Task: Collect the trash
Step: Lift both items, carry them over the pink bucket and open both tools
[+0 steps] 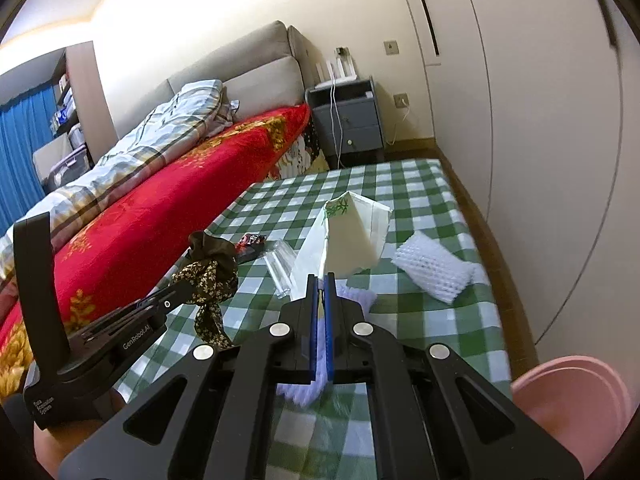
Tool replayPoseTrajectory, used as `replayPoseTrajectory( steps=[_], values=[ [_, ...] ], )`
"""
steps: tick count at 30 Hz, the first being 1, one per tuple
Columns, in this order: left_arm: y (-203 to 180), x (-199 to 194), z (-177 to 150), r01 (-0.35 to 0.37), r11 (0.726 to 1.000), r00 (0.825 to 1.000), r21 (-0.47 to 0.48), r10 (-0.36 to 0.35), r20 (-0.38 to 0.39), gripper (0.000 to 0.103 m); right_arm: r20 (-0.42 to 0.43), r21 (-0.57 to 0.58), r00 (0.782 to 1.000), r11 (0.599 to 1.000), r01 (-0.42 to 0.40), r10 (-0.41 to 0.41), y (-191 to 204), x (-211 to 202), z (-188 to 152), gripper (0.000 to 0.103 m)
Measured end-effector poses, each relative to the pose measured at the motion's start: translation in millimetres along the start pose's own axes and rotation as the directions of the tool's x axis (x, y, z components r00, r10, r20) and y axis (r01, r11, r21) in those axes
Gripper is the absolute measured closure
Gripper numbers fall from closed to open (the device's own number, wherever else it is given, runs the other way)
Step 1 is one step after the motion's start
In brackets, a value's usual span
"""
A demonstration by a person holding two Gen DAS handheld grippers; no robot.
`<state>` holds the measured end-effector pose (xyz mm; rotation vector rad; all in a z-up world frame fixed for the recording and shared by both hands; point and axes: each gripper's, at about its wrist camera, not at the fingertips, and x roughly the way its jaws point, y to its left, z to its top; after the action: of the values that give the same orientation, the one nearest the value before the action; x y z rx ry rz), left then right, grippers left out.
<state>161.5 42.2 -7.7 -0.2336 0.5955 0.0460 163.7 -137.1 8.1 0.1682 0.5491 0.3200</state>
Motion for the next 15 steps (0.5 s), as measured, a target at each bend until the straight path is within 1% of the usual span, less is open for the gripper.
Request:
replayPoseTrajectory(
  steps=[6,15],
  values=[
    [-7,-25,-8,0.028,0.999,1.0,0.028,-0.028,0.013,0.098,0.019,-0.027,0.999,0.999,0.038,-0.037,1,-43,-8,0.1],
    [-21,-57,-24,0.049,0.996,0.998,0.08,-0.051,0.024,0.098,0.055,-0.054,0.995,0.995,0.085,-0.082,7,-87,-15,0.1]
  ],
)
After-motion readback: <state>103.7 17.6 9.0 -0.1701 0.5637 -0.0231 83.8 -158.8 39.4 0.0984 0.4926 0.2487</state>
